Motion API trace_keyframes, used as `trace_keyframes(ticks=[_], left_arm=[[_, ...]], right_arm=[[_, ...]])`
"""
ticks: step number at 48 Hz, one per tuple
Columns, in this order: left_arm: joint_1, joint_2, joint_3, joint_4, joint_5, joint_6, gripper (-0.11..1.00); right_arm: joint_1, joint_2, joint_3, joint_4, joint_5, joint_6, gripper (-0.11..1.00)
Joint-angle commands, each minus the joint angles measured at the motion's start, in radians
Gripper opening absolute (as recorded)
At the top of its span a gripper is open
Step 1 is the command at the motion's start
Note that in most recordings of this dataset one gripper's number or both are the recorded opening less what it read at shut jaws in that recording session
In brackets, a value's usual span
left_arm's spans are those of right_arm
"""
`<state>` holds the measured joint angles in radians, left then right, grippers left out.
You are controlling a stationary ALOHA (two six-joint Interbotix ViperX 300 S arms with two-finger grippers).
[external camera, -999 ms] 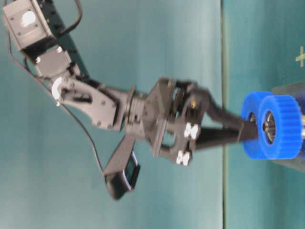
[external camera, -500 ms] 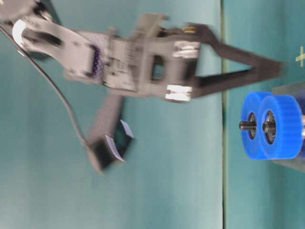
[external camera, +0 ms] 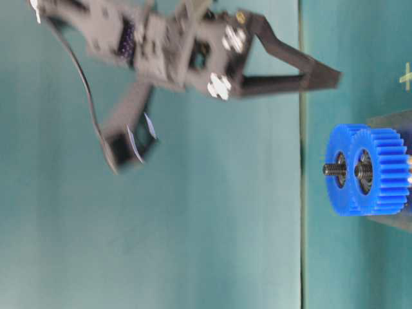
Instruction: Fit the small gear onto the shaft.
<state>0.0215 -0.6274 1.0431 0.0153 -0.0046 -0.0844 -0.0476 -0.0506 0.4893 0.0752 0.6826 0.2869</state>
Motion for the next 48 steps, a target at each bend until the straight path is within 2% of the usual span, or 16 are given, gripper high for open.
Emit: trace_keyframes(ticks=[1, 7, 20, 28, 48], left_arm=[[0.003, -0.014, -0.005, 0.002, -0.009, 0.015, 0.0], [0.003, -0.028, -0.005, 0.003, -0.009, 0.043, 0.0], [0.003, -0.029, 0.005, 0.003, -0.011, 0.046, 0.0], [0.003, -0.029, 0.005, 0.003, -0.018, 0.048, 0.0], [0.003, -0.031, 0.006, 0.003, -0.02, 0.044, 0.0]], right_arm=[[-0.003, -0.084, 0.044, -0.02, -0.087, -0.014, 0.0], [-0.003, -0.14, 0.124, -0.032, -0.187, -0.015, 0.0], [-0.003, -0.235, 0.261, -0.043, -0.351, -0.026, 0.0], [0.0, -0.296, 0.319, -0.048, -0.446, -0.1, 0.0], [0.02, -0.334, 0.37, -0.044, -0.476, -0.114, 0.0]])
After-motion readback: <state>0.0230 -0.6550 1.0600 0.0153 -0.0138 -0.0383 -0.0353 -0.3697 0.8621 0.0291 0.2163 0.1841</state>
